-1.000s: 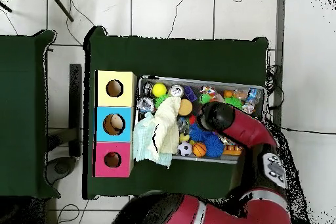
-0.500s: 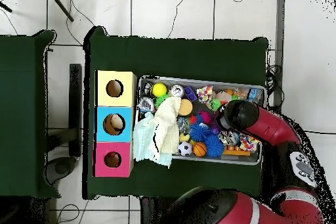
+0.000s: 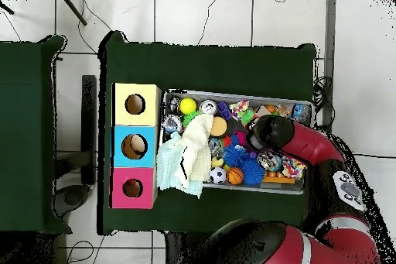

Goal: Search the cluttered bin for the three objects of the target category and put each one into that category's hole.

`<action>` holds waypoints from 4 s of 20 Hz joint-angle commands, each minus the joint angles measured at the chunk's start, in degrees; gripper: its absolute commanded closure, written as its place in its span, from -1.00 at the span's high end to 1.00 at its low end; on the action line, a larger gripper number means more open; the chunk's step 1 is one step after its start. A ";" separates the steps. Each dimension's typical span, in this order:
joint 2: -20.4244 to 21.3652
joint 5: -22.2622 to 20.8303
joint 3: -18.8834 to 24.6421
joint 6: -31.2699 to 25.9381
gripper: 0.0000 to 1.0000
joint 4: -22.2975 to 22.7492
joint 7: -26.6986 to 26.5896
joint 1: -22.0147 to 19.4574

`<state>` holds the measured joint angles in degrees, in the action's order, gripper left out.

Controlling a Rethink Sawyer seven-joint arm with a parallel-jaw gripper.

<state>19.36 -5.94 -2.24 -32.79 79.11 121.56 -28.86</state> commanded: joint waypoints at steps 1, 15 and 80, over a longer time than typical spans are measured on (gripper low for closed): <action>1.61 -3.69 4.78 2.31 1.00 -1.30 -3.85 0.47; 6.81 -5.72 1.17 -5.16 -1.00 1.04 -1.76 4.78; 16.64 -10.43 -3.00 -5.97 1.00 6.04 3.60 -1.39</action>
<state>36.13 -15.25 -6.34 -37.85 80.28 121.56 -33.08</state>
